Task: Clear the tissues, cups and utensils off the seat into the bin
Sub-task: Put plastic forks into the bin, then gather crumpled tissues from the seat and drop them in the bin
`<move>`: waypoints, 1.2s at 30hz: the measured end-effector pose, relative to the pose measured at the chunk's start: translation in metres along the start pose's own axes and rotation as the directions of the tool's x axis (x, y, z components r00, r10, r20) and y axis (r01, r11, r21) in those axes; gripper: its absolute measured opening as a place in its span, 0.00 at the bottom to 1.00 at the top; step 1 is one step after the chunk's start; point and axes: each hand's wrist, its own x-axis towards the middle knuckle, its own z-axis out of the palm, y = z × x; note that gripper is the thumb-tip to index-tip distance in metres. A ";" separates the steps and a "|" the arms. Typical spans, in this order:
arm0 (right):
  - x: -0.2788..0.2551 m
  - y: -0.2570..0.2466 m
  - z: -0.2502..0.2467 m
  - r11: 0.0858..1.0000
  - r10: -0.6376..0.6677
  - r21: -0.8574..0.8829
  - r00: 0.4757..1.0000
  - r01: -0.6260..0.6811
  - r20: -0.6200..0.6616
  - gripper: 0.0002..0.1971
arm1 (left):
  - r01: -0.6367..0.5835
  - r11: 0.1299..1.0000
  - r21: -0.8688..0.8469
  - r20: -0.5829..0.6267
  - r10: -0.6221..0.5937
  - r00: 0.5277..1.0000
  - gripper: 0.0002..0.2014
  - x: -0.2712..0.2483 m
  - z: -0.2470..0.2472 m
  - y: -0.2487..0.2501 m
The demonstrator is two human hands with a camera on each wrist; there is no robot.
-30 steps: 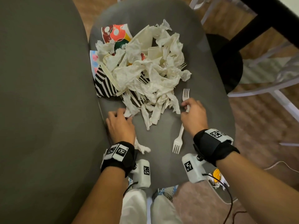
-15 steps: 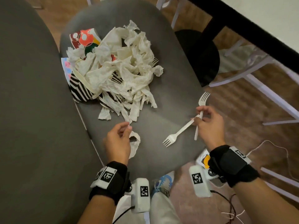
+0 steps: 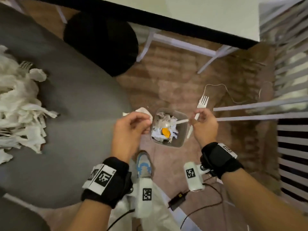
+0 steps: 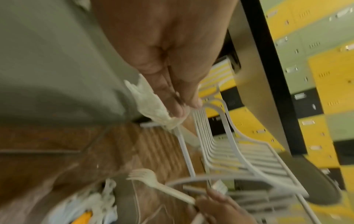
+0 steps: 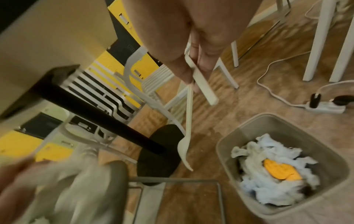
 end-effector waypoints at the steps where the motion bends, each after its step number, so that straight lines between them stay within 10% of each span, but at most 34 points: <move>1: 0.000 0.011 -0.001 0.998 -0.009 -0.069 1.000 0.008 -0.004 0.10 | 0.011 0.998 0.060 0.078 -0.016 0.997 0.08 0.003 0.021 -0.006; 13: 0.033 0.131 0.062 0.967 0.033 -0.252 0.979 0.019 0.199 0.14 | 0.127 0.686 0.716 0.121 -0.301 0.946 0.12 0.067 0.116 -0.151; 19: 0.042 0.150 0.070 0.958 0.059 -0.284 0.944 0.037 0.324 0.18 | -0.080 0.605 0.792 0.409 -0.428 0.806 0.25 0.084 0.119 -0.174; 28: 0.027 0.117 0.059 0.930 0.133 -0.367 0.911 0.022 0.392 0.11 | 0.048 0.814 0.579 0.365 -0.311 0.877 0.16 0.025 0.052 -0.116; 36: -0.022 -0.039 0.083 0.900 -0.320 -0.074 0.765 0.430 0.559 0.05 | 0.085 0.963 0.254 -0.124 -0.055 0.991 0.12 -0.019 -0.090 -0.036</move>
